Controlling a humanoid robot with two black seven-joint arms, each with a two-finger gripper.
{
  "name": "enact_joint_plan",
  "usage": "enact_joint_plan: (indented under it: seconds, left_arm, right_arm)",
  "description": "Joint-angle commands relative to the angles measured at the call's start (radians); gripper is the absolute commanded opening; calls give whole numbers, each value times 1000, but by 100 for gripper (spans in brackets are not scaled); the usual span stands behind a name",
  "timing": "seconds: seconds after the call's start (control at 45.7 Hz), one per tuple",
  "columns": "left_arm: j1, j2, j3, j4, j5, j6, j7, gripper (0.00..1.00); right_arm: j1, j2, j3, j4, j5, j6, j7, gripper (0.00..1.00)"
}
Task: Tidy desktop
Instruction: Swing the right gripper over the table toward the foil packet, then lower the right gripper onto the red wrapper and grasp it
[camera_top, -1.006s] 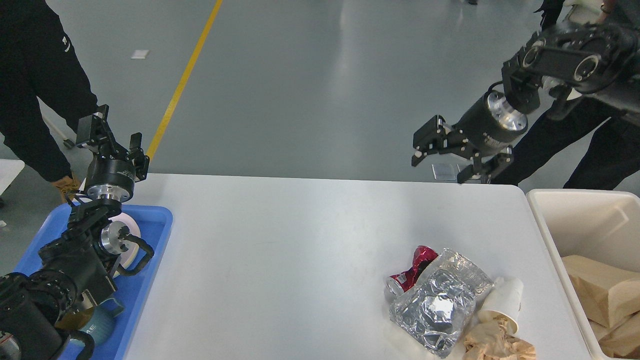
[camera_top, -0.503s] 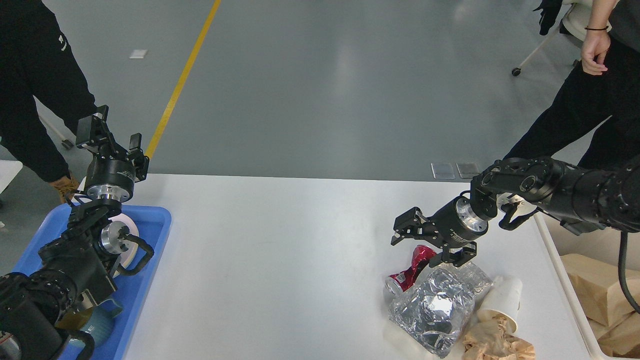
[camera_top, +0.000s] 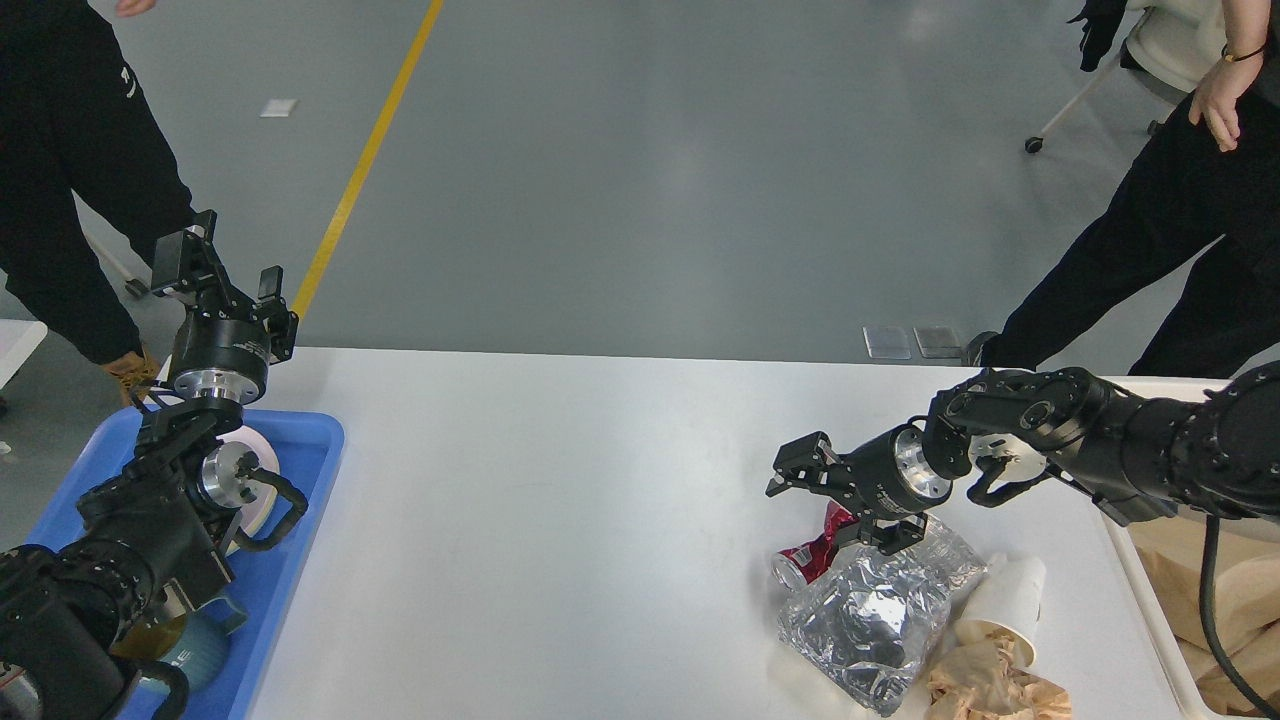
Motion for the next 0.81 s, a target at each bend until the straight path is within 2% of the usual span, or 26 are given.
enact_joint_plan:
  seconds: [0.0,0.394,0.481,0.634,0.7,0.787]
  left_arm:
    - [0,0,0,0,0,0,0,96]
    - [0,0,0,0,0,0,0,96]
    - [0,0,0,0,0,0,0,96]
    - [0,0,0,0,0,0,0,96]
    - [0,0,0,0,0,0,0,96]
    - [0,0,-1,0,0,0,0,96]
  right_arm:
    - [-21,3,1,-25,0,-11,0,100]
    - [-56,32,1,-59,0,-33,0,100]
    - [-59,47,1,-59,0,-49,0,96]
    - [-63,65,-3,-60,-11,-77,0,78]
    - [-63,73,-10,-60,-15,-89,-1,77]
    - [-65,76,-14,-60,-20,-92,-1,68]
